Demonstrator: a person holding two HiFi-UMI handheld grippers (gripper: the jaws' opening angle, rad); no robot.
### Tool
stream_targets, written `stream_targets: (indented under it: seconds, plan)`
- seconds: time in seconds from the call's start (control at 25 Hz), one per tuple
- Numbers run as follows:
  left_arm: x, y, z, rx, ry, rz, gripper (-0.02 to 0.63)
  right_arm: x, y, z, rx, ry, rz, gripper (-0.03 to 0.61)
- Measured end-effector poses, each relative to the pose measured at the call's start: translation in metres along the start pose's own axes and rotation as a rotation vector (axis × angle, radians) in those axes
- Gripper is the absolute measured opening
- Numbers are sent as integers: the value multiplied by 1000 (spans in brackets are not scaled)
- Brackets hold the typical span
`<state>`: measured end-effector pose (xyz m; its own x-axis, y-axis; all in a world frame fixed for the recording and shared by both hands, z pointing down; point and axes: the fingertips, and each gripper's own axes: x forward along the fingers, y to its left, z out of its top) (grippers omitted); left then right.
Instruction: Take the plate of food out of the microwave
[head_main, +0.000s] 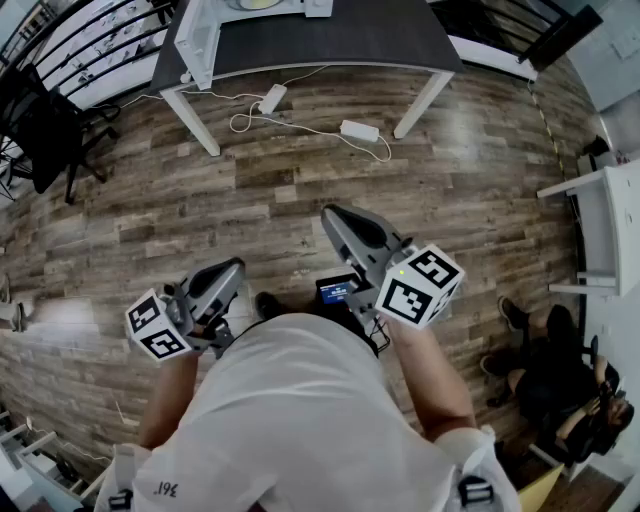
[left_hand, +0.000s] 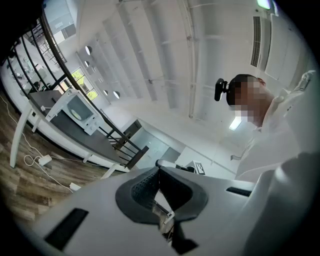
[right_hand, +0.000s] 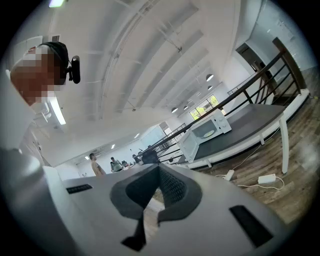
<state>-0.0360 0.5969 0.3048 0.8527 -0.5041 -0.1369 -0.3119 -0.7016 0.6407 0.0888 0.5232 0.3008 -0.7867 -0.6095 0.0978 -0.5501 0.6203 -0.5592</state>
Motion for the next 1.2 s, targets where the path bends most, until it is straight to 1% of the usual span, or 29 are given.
stream_targets:
  seconds: [0.16, 0.36, 0.96, 1.2]
  plan:
    - [2, 5, 4, 12, -4, -7, 5, 6, -3, 5, -21, -9, 1, 0]
    - [1, 8, 2, 7, 1, -1, 5, 9, -3, 3, -39, -3, -2, 0]
    - [-2, 13, 3, -2, 12, -8, 5, 11, 0, -1, -29, -7, -9, 0]
    - [-4, 25, 8, -13, 10, -9, 5, 21, -2, -2, -63, -10, -50, 0]
